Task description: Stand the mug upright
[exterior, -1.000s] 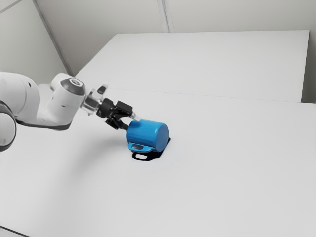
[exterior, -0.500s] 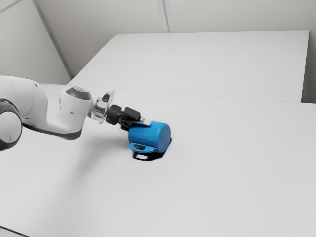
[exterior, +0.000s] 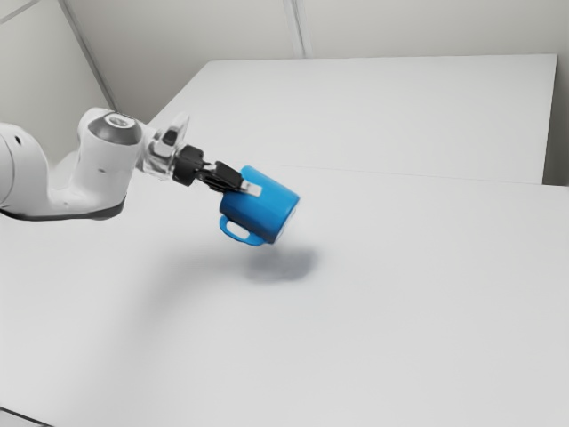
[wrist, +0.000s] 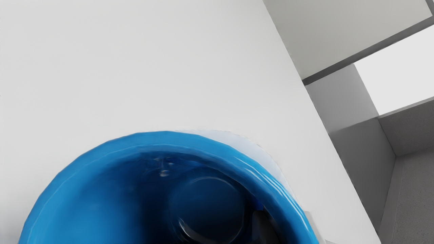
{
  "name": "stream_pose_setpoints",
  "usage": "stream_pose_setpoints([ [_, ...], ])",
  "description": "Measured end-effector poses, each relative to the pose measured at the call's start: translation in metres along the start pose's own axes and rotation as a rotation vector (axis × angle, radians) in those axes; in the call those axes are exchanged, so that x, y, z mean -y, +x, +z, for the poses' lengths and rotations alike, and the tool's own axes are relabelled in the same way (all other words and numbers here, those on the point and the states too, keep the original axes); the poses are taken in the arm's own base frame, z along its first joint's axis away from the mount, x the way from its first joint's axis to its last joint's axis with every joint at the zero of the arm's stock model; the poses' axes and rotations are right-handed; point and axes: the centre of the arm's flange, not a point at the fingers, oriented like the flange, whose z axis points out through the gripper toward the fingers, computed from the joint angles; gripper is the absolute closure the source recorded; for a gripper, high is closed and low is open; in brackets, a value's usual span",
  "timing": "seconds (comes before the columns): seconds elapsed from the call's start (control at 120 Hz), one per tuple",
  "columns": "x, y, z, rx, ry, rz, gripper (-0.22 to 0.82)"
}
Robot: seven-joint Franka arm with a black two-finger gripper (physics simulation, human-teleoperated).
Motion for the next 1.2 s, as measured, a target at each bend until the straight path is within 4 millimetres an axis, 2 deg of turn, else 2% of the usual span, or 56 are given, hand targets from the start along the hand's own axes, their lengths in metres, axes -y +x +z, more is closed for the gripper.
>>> stream_pose_setpoints([
  [0.142, -0.050, 0.005, -0.016, 0.188, 0.192, 0.111, 0.78],
  [0.242, -0.071, -0.001, -0.016, 0.351, 0.349, 0.141, 0.78],
  [0.317, -0.086, -0.011, -0.010, 0.452, 0.461, 0.144, 0.79],
  [0.417, -0.111, -0.023, 0.009, 0.548, 0.594, 0.157, 0.79],
  [0.492, -0.120, -0.038, 0.017, 0.574, 0.688, 0.151, 0.78],
  [0.617, -0.116, -0.059, 0.027, 0.552, 0.813, 0.124, 0.78],
  [0.792, -0.107, -0.074, 0.036, 0.458, 0.924, 0.096, 0.79],
  [1.017, -0.086, -0.099, 0.049, 0.378, 0.973, 0.005, 0.78],
  [1.2, -0.072, -0.104, 0.060, 0.346, 0.983, -0.073, 0.78],
])
